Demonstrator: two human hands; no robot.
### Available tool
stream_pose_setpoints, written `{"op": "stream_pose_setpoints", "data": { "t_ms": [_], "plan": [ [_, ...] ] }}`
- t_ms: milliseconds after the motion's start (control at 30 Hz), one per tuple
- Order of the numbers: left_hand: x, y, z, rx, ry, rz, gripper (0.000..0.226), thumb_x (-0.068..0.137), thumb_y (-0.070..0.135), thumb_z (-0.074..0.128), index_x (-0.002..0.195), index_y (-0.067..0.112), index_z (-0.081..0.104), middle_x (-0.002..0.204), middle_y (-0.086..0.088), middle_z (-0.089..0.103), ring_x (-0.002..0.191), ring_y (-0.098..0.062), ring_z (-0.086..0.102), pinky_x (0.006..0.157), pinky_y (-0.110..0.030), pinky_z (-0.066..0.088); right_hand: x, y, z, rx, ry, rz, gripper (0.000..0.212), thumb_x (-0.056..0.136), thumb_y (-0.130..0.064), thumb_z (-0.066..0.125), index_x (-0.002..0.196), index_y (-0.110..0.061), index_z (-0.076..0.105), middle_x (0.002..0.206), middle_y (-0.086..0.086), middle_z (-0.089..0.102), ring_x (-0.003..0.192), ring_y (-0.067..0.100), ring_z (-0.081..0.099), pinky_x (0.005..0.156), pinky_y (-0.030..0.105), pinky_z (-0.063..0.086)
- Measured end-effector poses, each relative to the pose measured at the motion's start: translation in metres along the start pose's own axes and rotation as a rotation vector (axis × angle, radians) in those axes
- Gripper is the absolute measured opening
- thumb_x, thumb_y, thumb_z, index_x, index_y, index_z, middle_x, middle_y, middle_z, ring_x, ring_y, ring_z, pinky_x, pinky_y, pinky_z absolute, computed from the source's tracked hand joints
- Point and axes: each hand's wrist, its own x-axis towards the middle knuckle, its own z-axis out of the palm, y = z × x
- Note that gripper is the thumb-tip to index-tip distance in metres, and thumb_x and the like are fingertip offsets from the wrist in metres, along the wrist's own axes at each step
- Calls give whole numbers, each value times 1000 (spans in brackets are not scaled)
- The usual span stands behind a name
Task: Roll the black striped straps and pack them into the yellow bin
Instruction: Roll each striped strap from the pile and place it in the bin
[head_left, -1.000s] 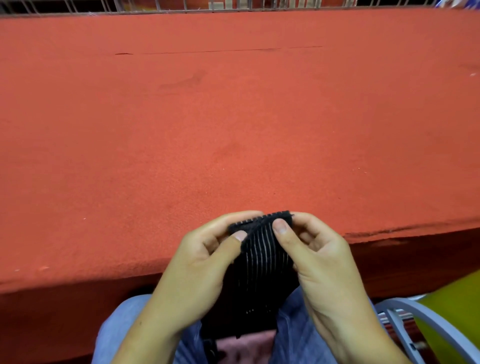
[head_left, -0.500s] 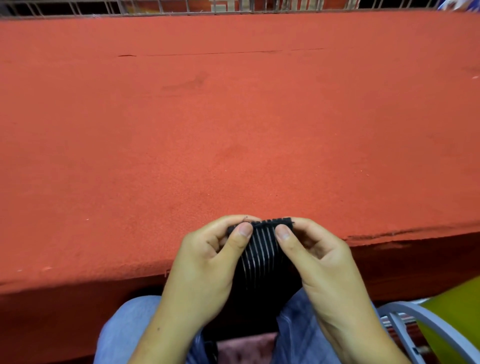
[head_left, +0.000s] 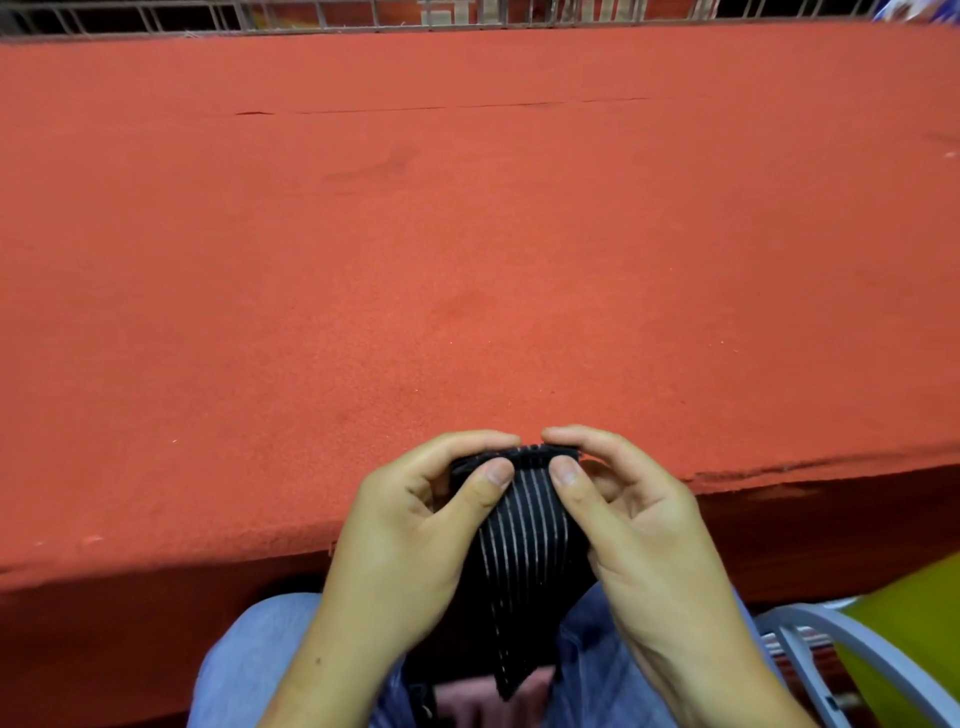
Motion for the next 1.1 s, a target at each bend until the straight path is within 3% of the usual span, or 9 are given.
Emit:
{"op": "stream_pose_setpoints", "data": {
  "t_ms": [100, 267, 333, 433, 500, 567, 700, 967, 1100],
  "plan": [
    [-1, 2, -1, 11, -13, 3, 22, 87, 35, 65, 104, 43, 76, 102, 18, 78, 101, 0, 72, 87, -12, 50, -1, -2, -2, 16, -4, 2, 18, 90, -4, 65, 96, -15, 79, 64, -4, 69, 49, -2, 60, 48, 6, 42],
    [-2, 7, -4, 21, -47, -9, 22, 85, 35, 68, 103, 40, 80, 106, 22, 77, 106, 4, 69, 88, -7, 46, 2, -1, -4, 10, 17, 18, 20, 81, -16, 69, 93, -26, 83, 75, 0, 75, 66, 4, 68, 59, 12, 50],
    [-2, 5, -4, -11, -43, -17, 27, 83, 27, 73, 106, 41, 78, 106, 18, 78, 104, 1, 71, 88, -10, 49, 3, 0, -5, 12, 19, 22, 22, 80, -17, 70, 95, -26, 83, 77, 1, 75, 73, 9, 71, 64, 16, 54],
    [-1, 1, -3, -7, 14, 9, 39, 86, 3, 74, 102, 38, 78, 100, 14, 79, 98, -1, 73, 85, -11, 50, 2, -1, -6, 21, 0, 42, 24, 87, -2, 69, 100, -18, 81, 71, -4, 72, 58, 0, 64, 54, 8, 47],
    [-1, 0, -2, 1, 56, 19, 43, 86, -6, 73, 96, 35, 79, 97, 14, 79, 96, -1, 73, 84, -10, 50, 1, -3, -5, 25, -27, 78, 25, 88, -3, 69, 107, -16, 79, 79, -1, 76, 57, -1, 64, 52, 6, 45],
    [-1, 1, -3, 4, 80, 24, 45, 87, -8, 71, 95, 35, 79, 96, 15, 79, 94, 0, 73, 83, -10, 50, 0, -2, -5, -1, -50, 107, 23, 88, -8, 71, 108, -16, 80, 91, 6, 79, 65, 1, 69, 57, 8, 48],
    [-1, 5, -5, 24, 6, 43, 44, 90, -6, 68, 97, 36, 79, 98, 14, 79, 97, -2, 73, 85, -12, 51, 0, 4, -7, -63, -17, 133, 27, 94, 3, 64, 99, -16, 82, 90, 10, 80, 75, 10, 75, 67, 15, 52],
    [-1, 5, -4, 59, 34, -36, 50, 92, -6, 63, 90, 41, 81, 95, 17, 79, 97, 1, 73, 85, -11, 50, 1, -3, -3, 134, 2, 250, 30, 97, 5, 55, 107, -10, 79, 101, 18, 79, 89, 19, 77, 76, 25, 62],
    [-1, 4, -3, 66, 37, -35, 49, 91, -7, 63, 88, 38, 83, 94, 19, 79, 97, 3, 73, 84, -9, 50, 0, -3, -2, 146, -21, 213, 32, 84, -16, 69, 115, -13, 77, 108, 18, 78, 101, 26, 77, 90, 34, 61]
  ]
}}
